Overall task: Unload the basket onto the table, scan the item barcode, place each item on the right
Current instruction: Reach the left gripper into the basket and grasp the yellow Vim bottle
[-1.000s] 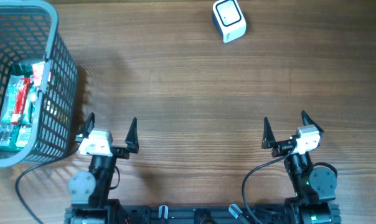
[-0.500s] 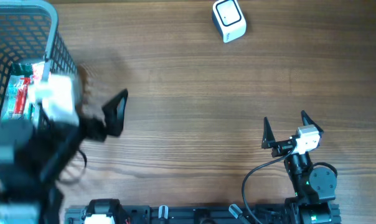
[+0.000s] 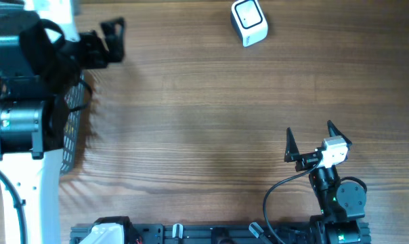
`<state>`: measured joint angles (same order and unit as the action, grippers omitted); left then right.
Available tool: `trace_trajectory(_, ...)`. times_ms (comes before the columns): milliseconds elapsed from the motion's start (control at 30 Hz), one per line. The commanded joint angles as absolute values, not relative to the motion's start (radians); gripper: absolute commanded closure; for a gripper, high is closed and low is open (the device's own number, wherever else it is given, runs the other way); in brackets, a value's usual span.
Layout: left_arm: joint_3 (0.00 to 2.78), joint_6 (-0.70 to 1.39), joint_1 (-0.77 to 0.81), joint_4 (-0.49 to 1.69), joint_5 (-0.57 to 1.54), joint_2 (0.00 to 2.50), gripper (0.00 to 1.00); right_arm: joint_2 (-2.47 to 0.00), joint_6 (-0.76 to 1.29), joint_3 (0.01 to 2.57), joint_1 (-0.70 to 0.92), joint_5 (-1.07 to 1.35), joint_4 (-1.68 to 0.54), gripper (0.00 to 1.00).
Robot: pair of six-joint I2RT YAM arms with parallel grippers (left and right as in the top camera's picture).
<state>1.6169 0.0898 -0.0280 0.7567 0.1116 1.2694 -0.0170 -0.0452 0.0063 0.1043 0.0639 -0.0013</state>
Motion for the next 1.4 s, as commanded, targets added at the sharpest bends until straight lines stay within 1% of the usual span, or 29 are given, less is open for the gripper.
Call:
trace_trajectory(0, 1.639, 0.166, -0.128, 0.748, -0.038, 1.253, 0.00, -0.018, -0.026, 0.006, 0.107, 0.078, 0.002, 0.00)
trace_trajectory(200, 1.639, 0.173, -0.363, 0.775, -0.035, 1.258, 0.01, -0.018, -0.026, 0.006, 0.107, 0.078, 0.002, 0.00)
trace_trajectory(300, 1.639, 0.172, -0.455, 0.822, -0.022, 1.289, 0.02, -0.018, -0.026, 0.006, 0.107, 0.078, 0.002, 0.00)
trace_trajectory(400, 1.639, 0.168, -0.501, 0.876, -0.005, 1.334, 0.05, -0.018, -0.026, 0.006, 0.107, 0.078, 0.002, 0.00)
trace_trajectory(533, 1.638, 0.164, -0.538, 0.975, -0.005, 1.423, 0.10, -0.018, -0.026, 0.006, 0.107, 0.078, 0.002, 0.00)
trace_trajectory(667, 1.638, 0.161, -0.559, 1.056, -0.005, 1.529, 0.11, -0.018, -0.026, 0.006, 0.107, 0.078, 0.002, 0.00)
trace_trajectory(700, 1.638, 0.161, -0.564, 1.078, -0.005, 1.555, 0.09, -0.018, -0.026, 0.006, 0.107, 0.078, 0.002, 0.00)
trace_trajectory(733, 1.638, 0.151, -0.570, 1.113, -0.005, 1.600, 0.10, -0.018, -0.026, 0.006, 0.107, 0.078, 0.002, 0.00)
trace_trajectory(767, 1.638, 0.126, -0.570, 1.132, -0.005, 1.629, 0.14, -0.018, -0.026, 0.006, 0.107, 0.078, 0.002, 0.00)
trace_trajectory(867, 1.638, 0.110, -0.570, 1.156, -0.005, 1.666, 0.17, -0.018, -0.026, 0.006, 0.107, 0.078, 0.002, 0.00)
trace_trajectory(967, 1.636, 0.109, -0.570, 1.175, -0.006, 1.703, 0.25, -0.018, -0.026, 0.006, 0.107, 0.078, 0.002, 0.01)
trace_trajectory(1033, 1.636, 0.109, -0.570, 1.174, -0.005, 1.726, 0.25, -0.018, -0.026, 0.006, 0.107, 0.078, 0.002, 0.00)
trace_trajectory(1133, 1.636, 0.109, -0.570, 1.175, -0.005, 1.744, 0.33, -0.018, -0.026, 0.006, 0.107, 0.078, 0.002, 0.00)
trace_trajectory(1333, 1.626, 0.102, -0.570, 1.171, -0.006, 1.771, 0.35, -0.018, -0.026, 0.006, 0.107, 0.078, 0.002, 0.00)
trace_trajectory(1367, 1.617, 0.081, -0.570, 1.166, -0.006, 1.773, 0.40, -0.018, -0.026, 0.006, 0.107, 0.078, 0.002, 0.00)
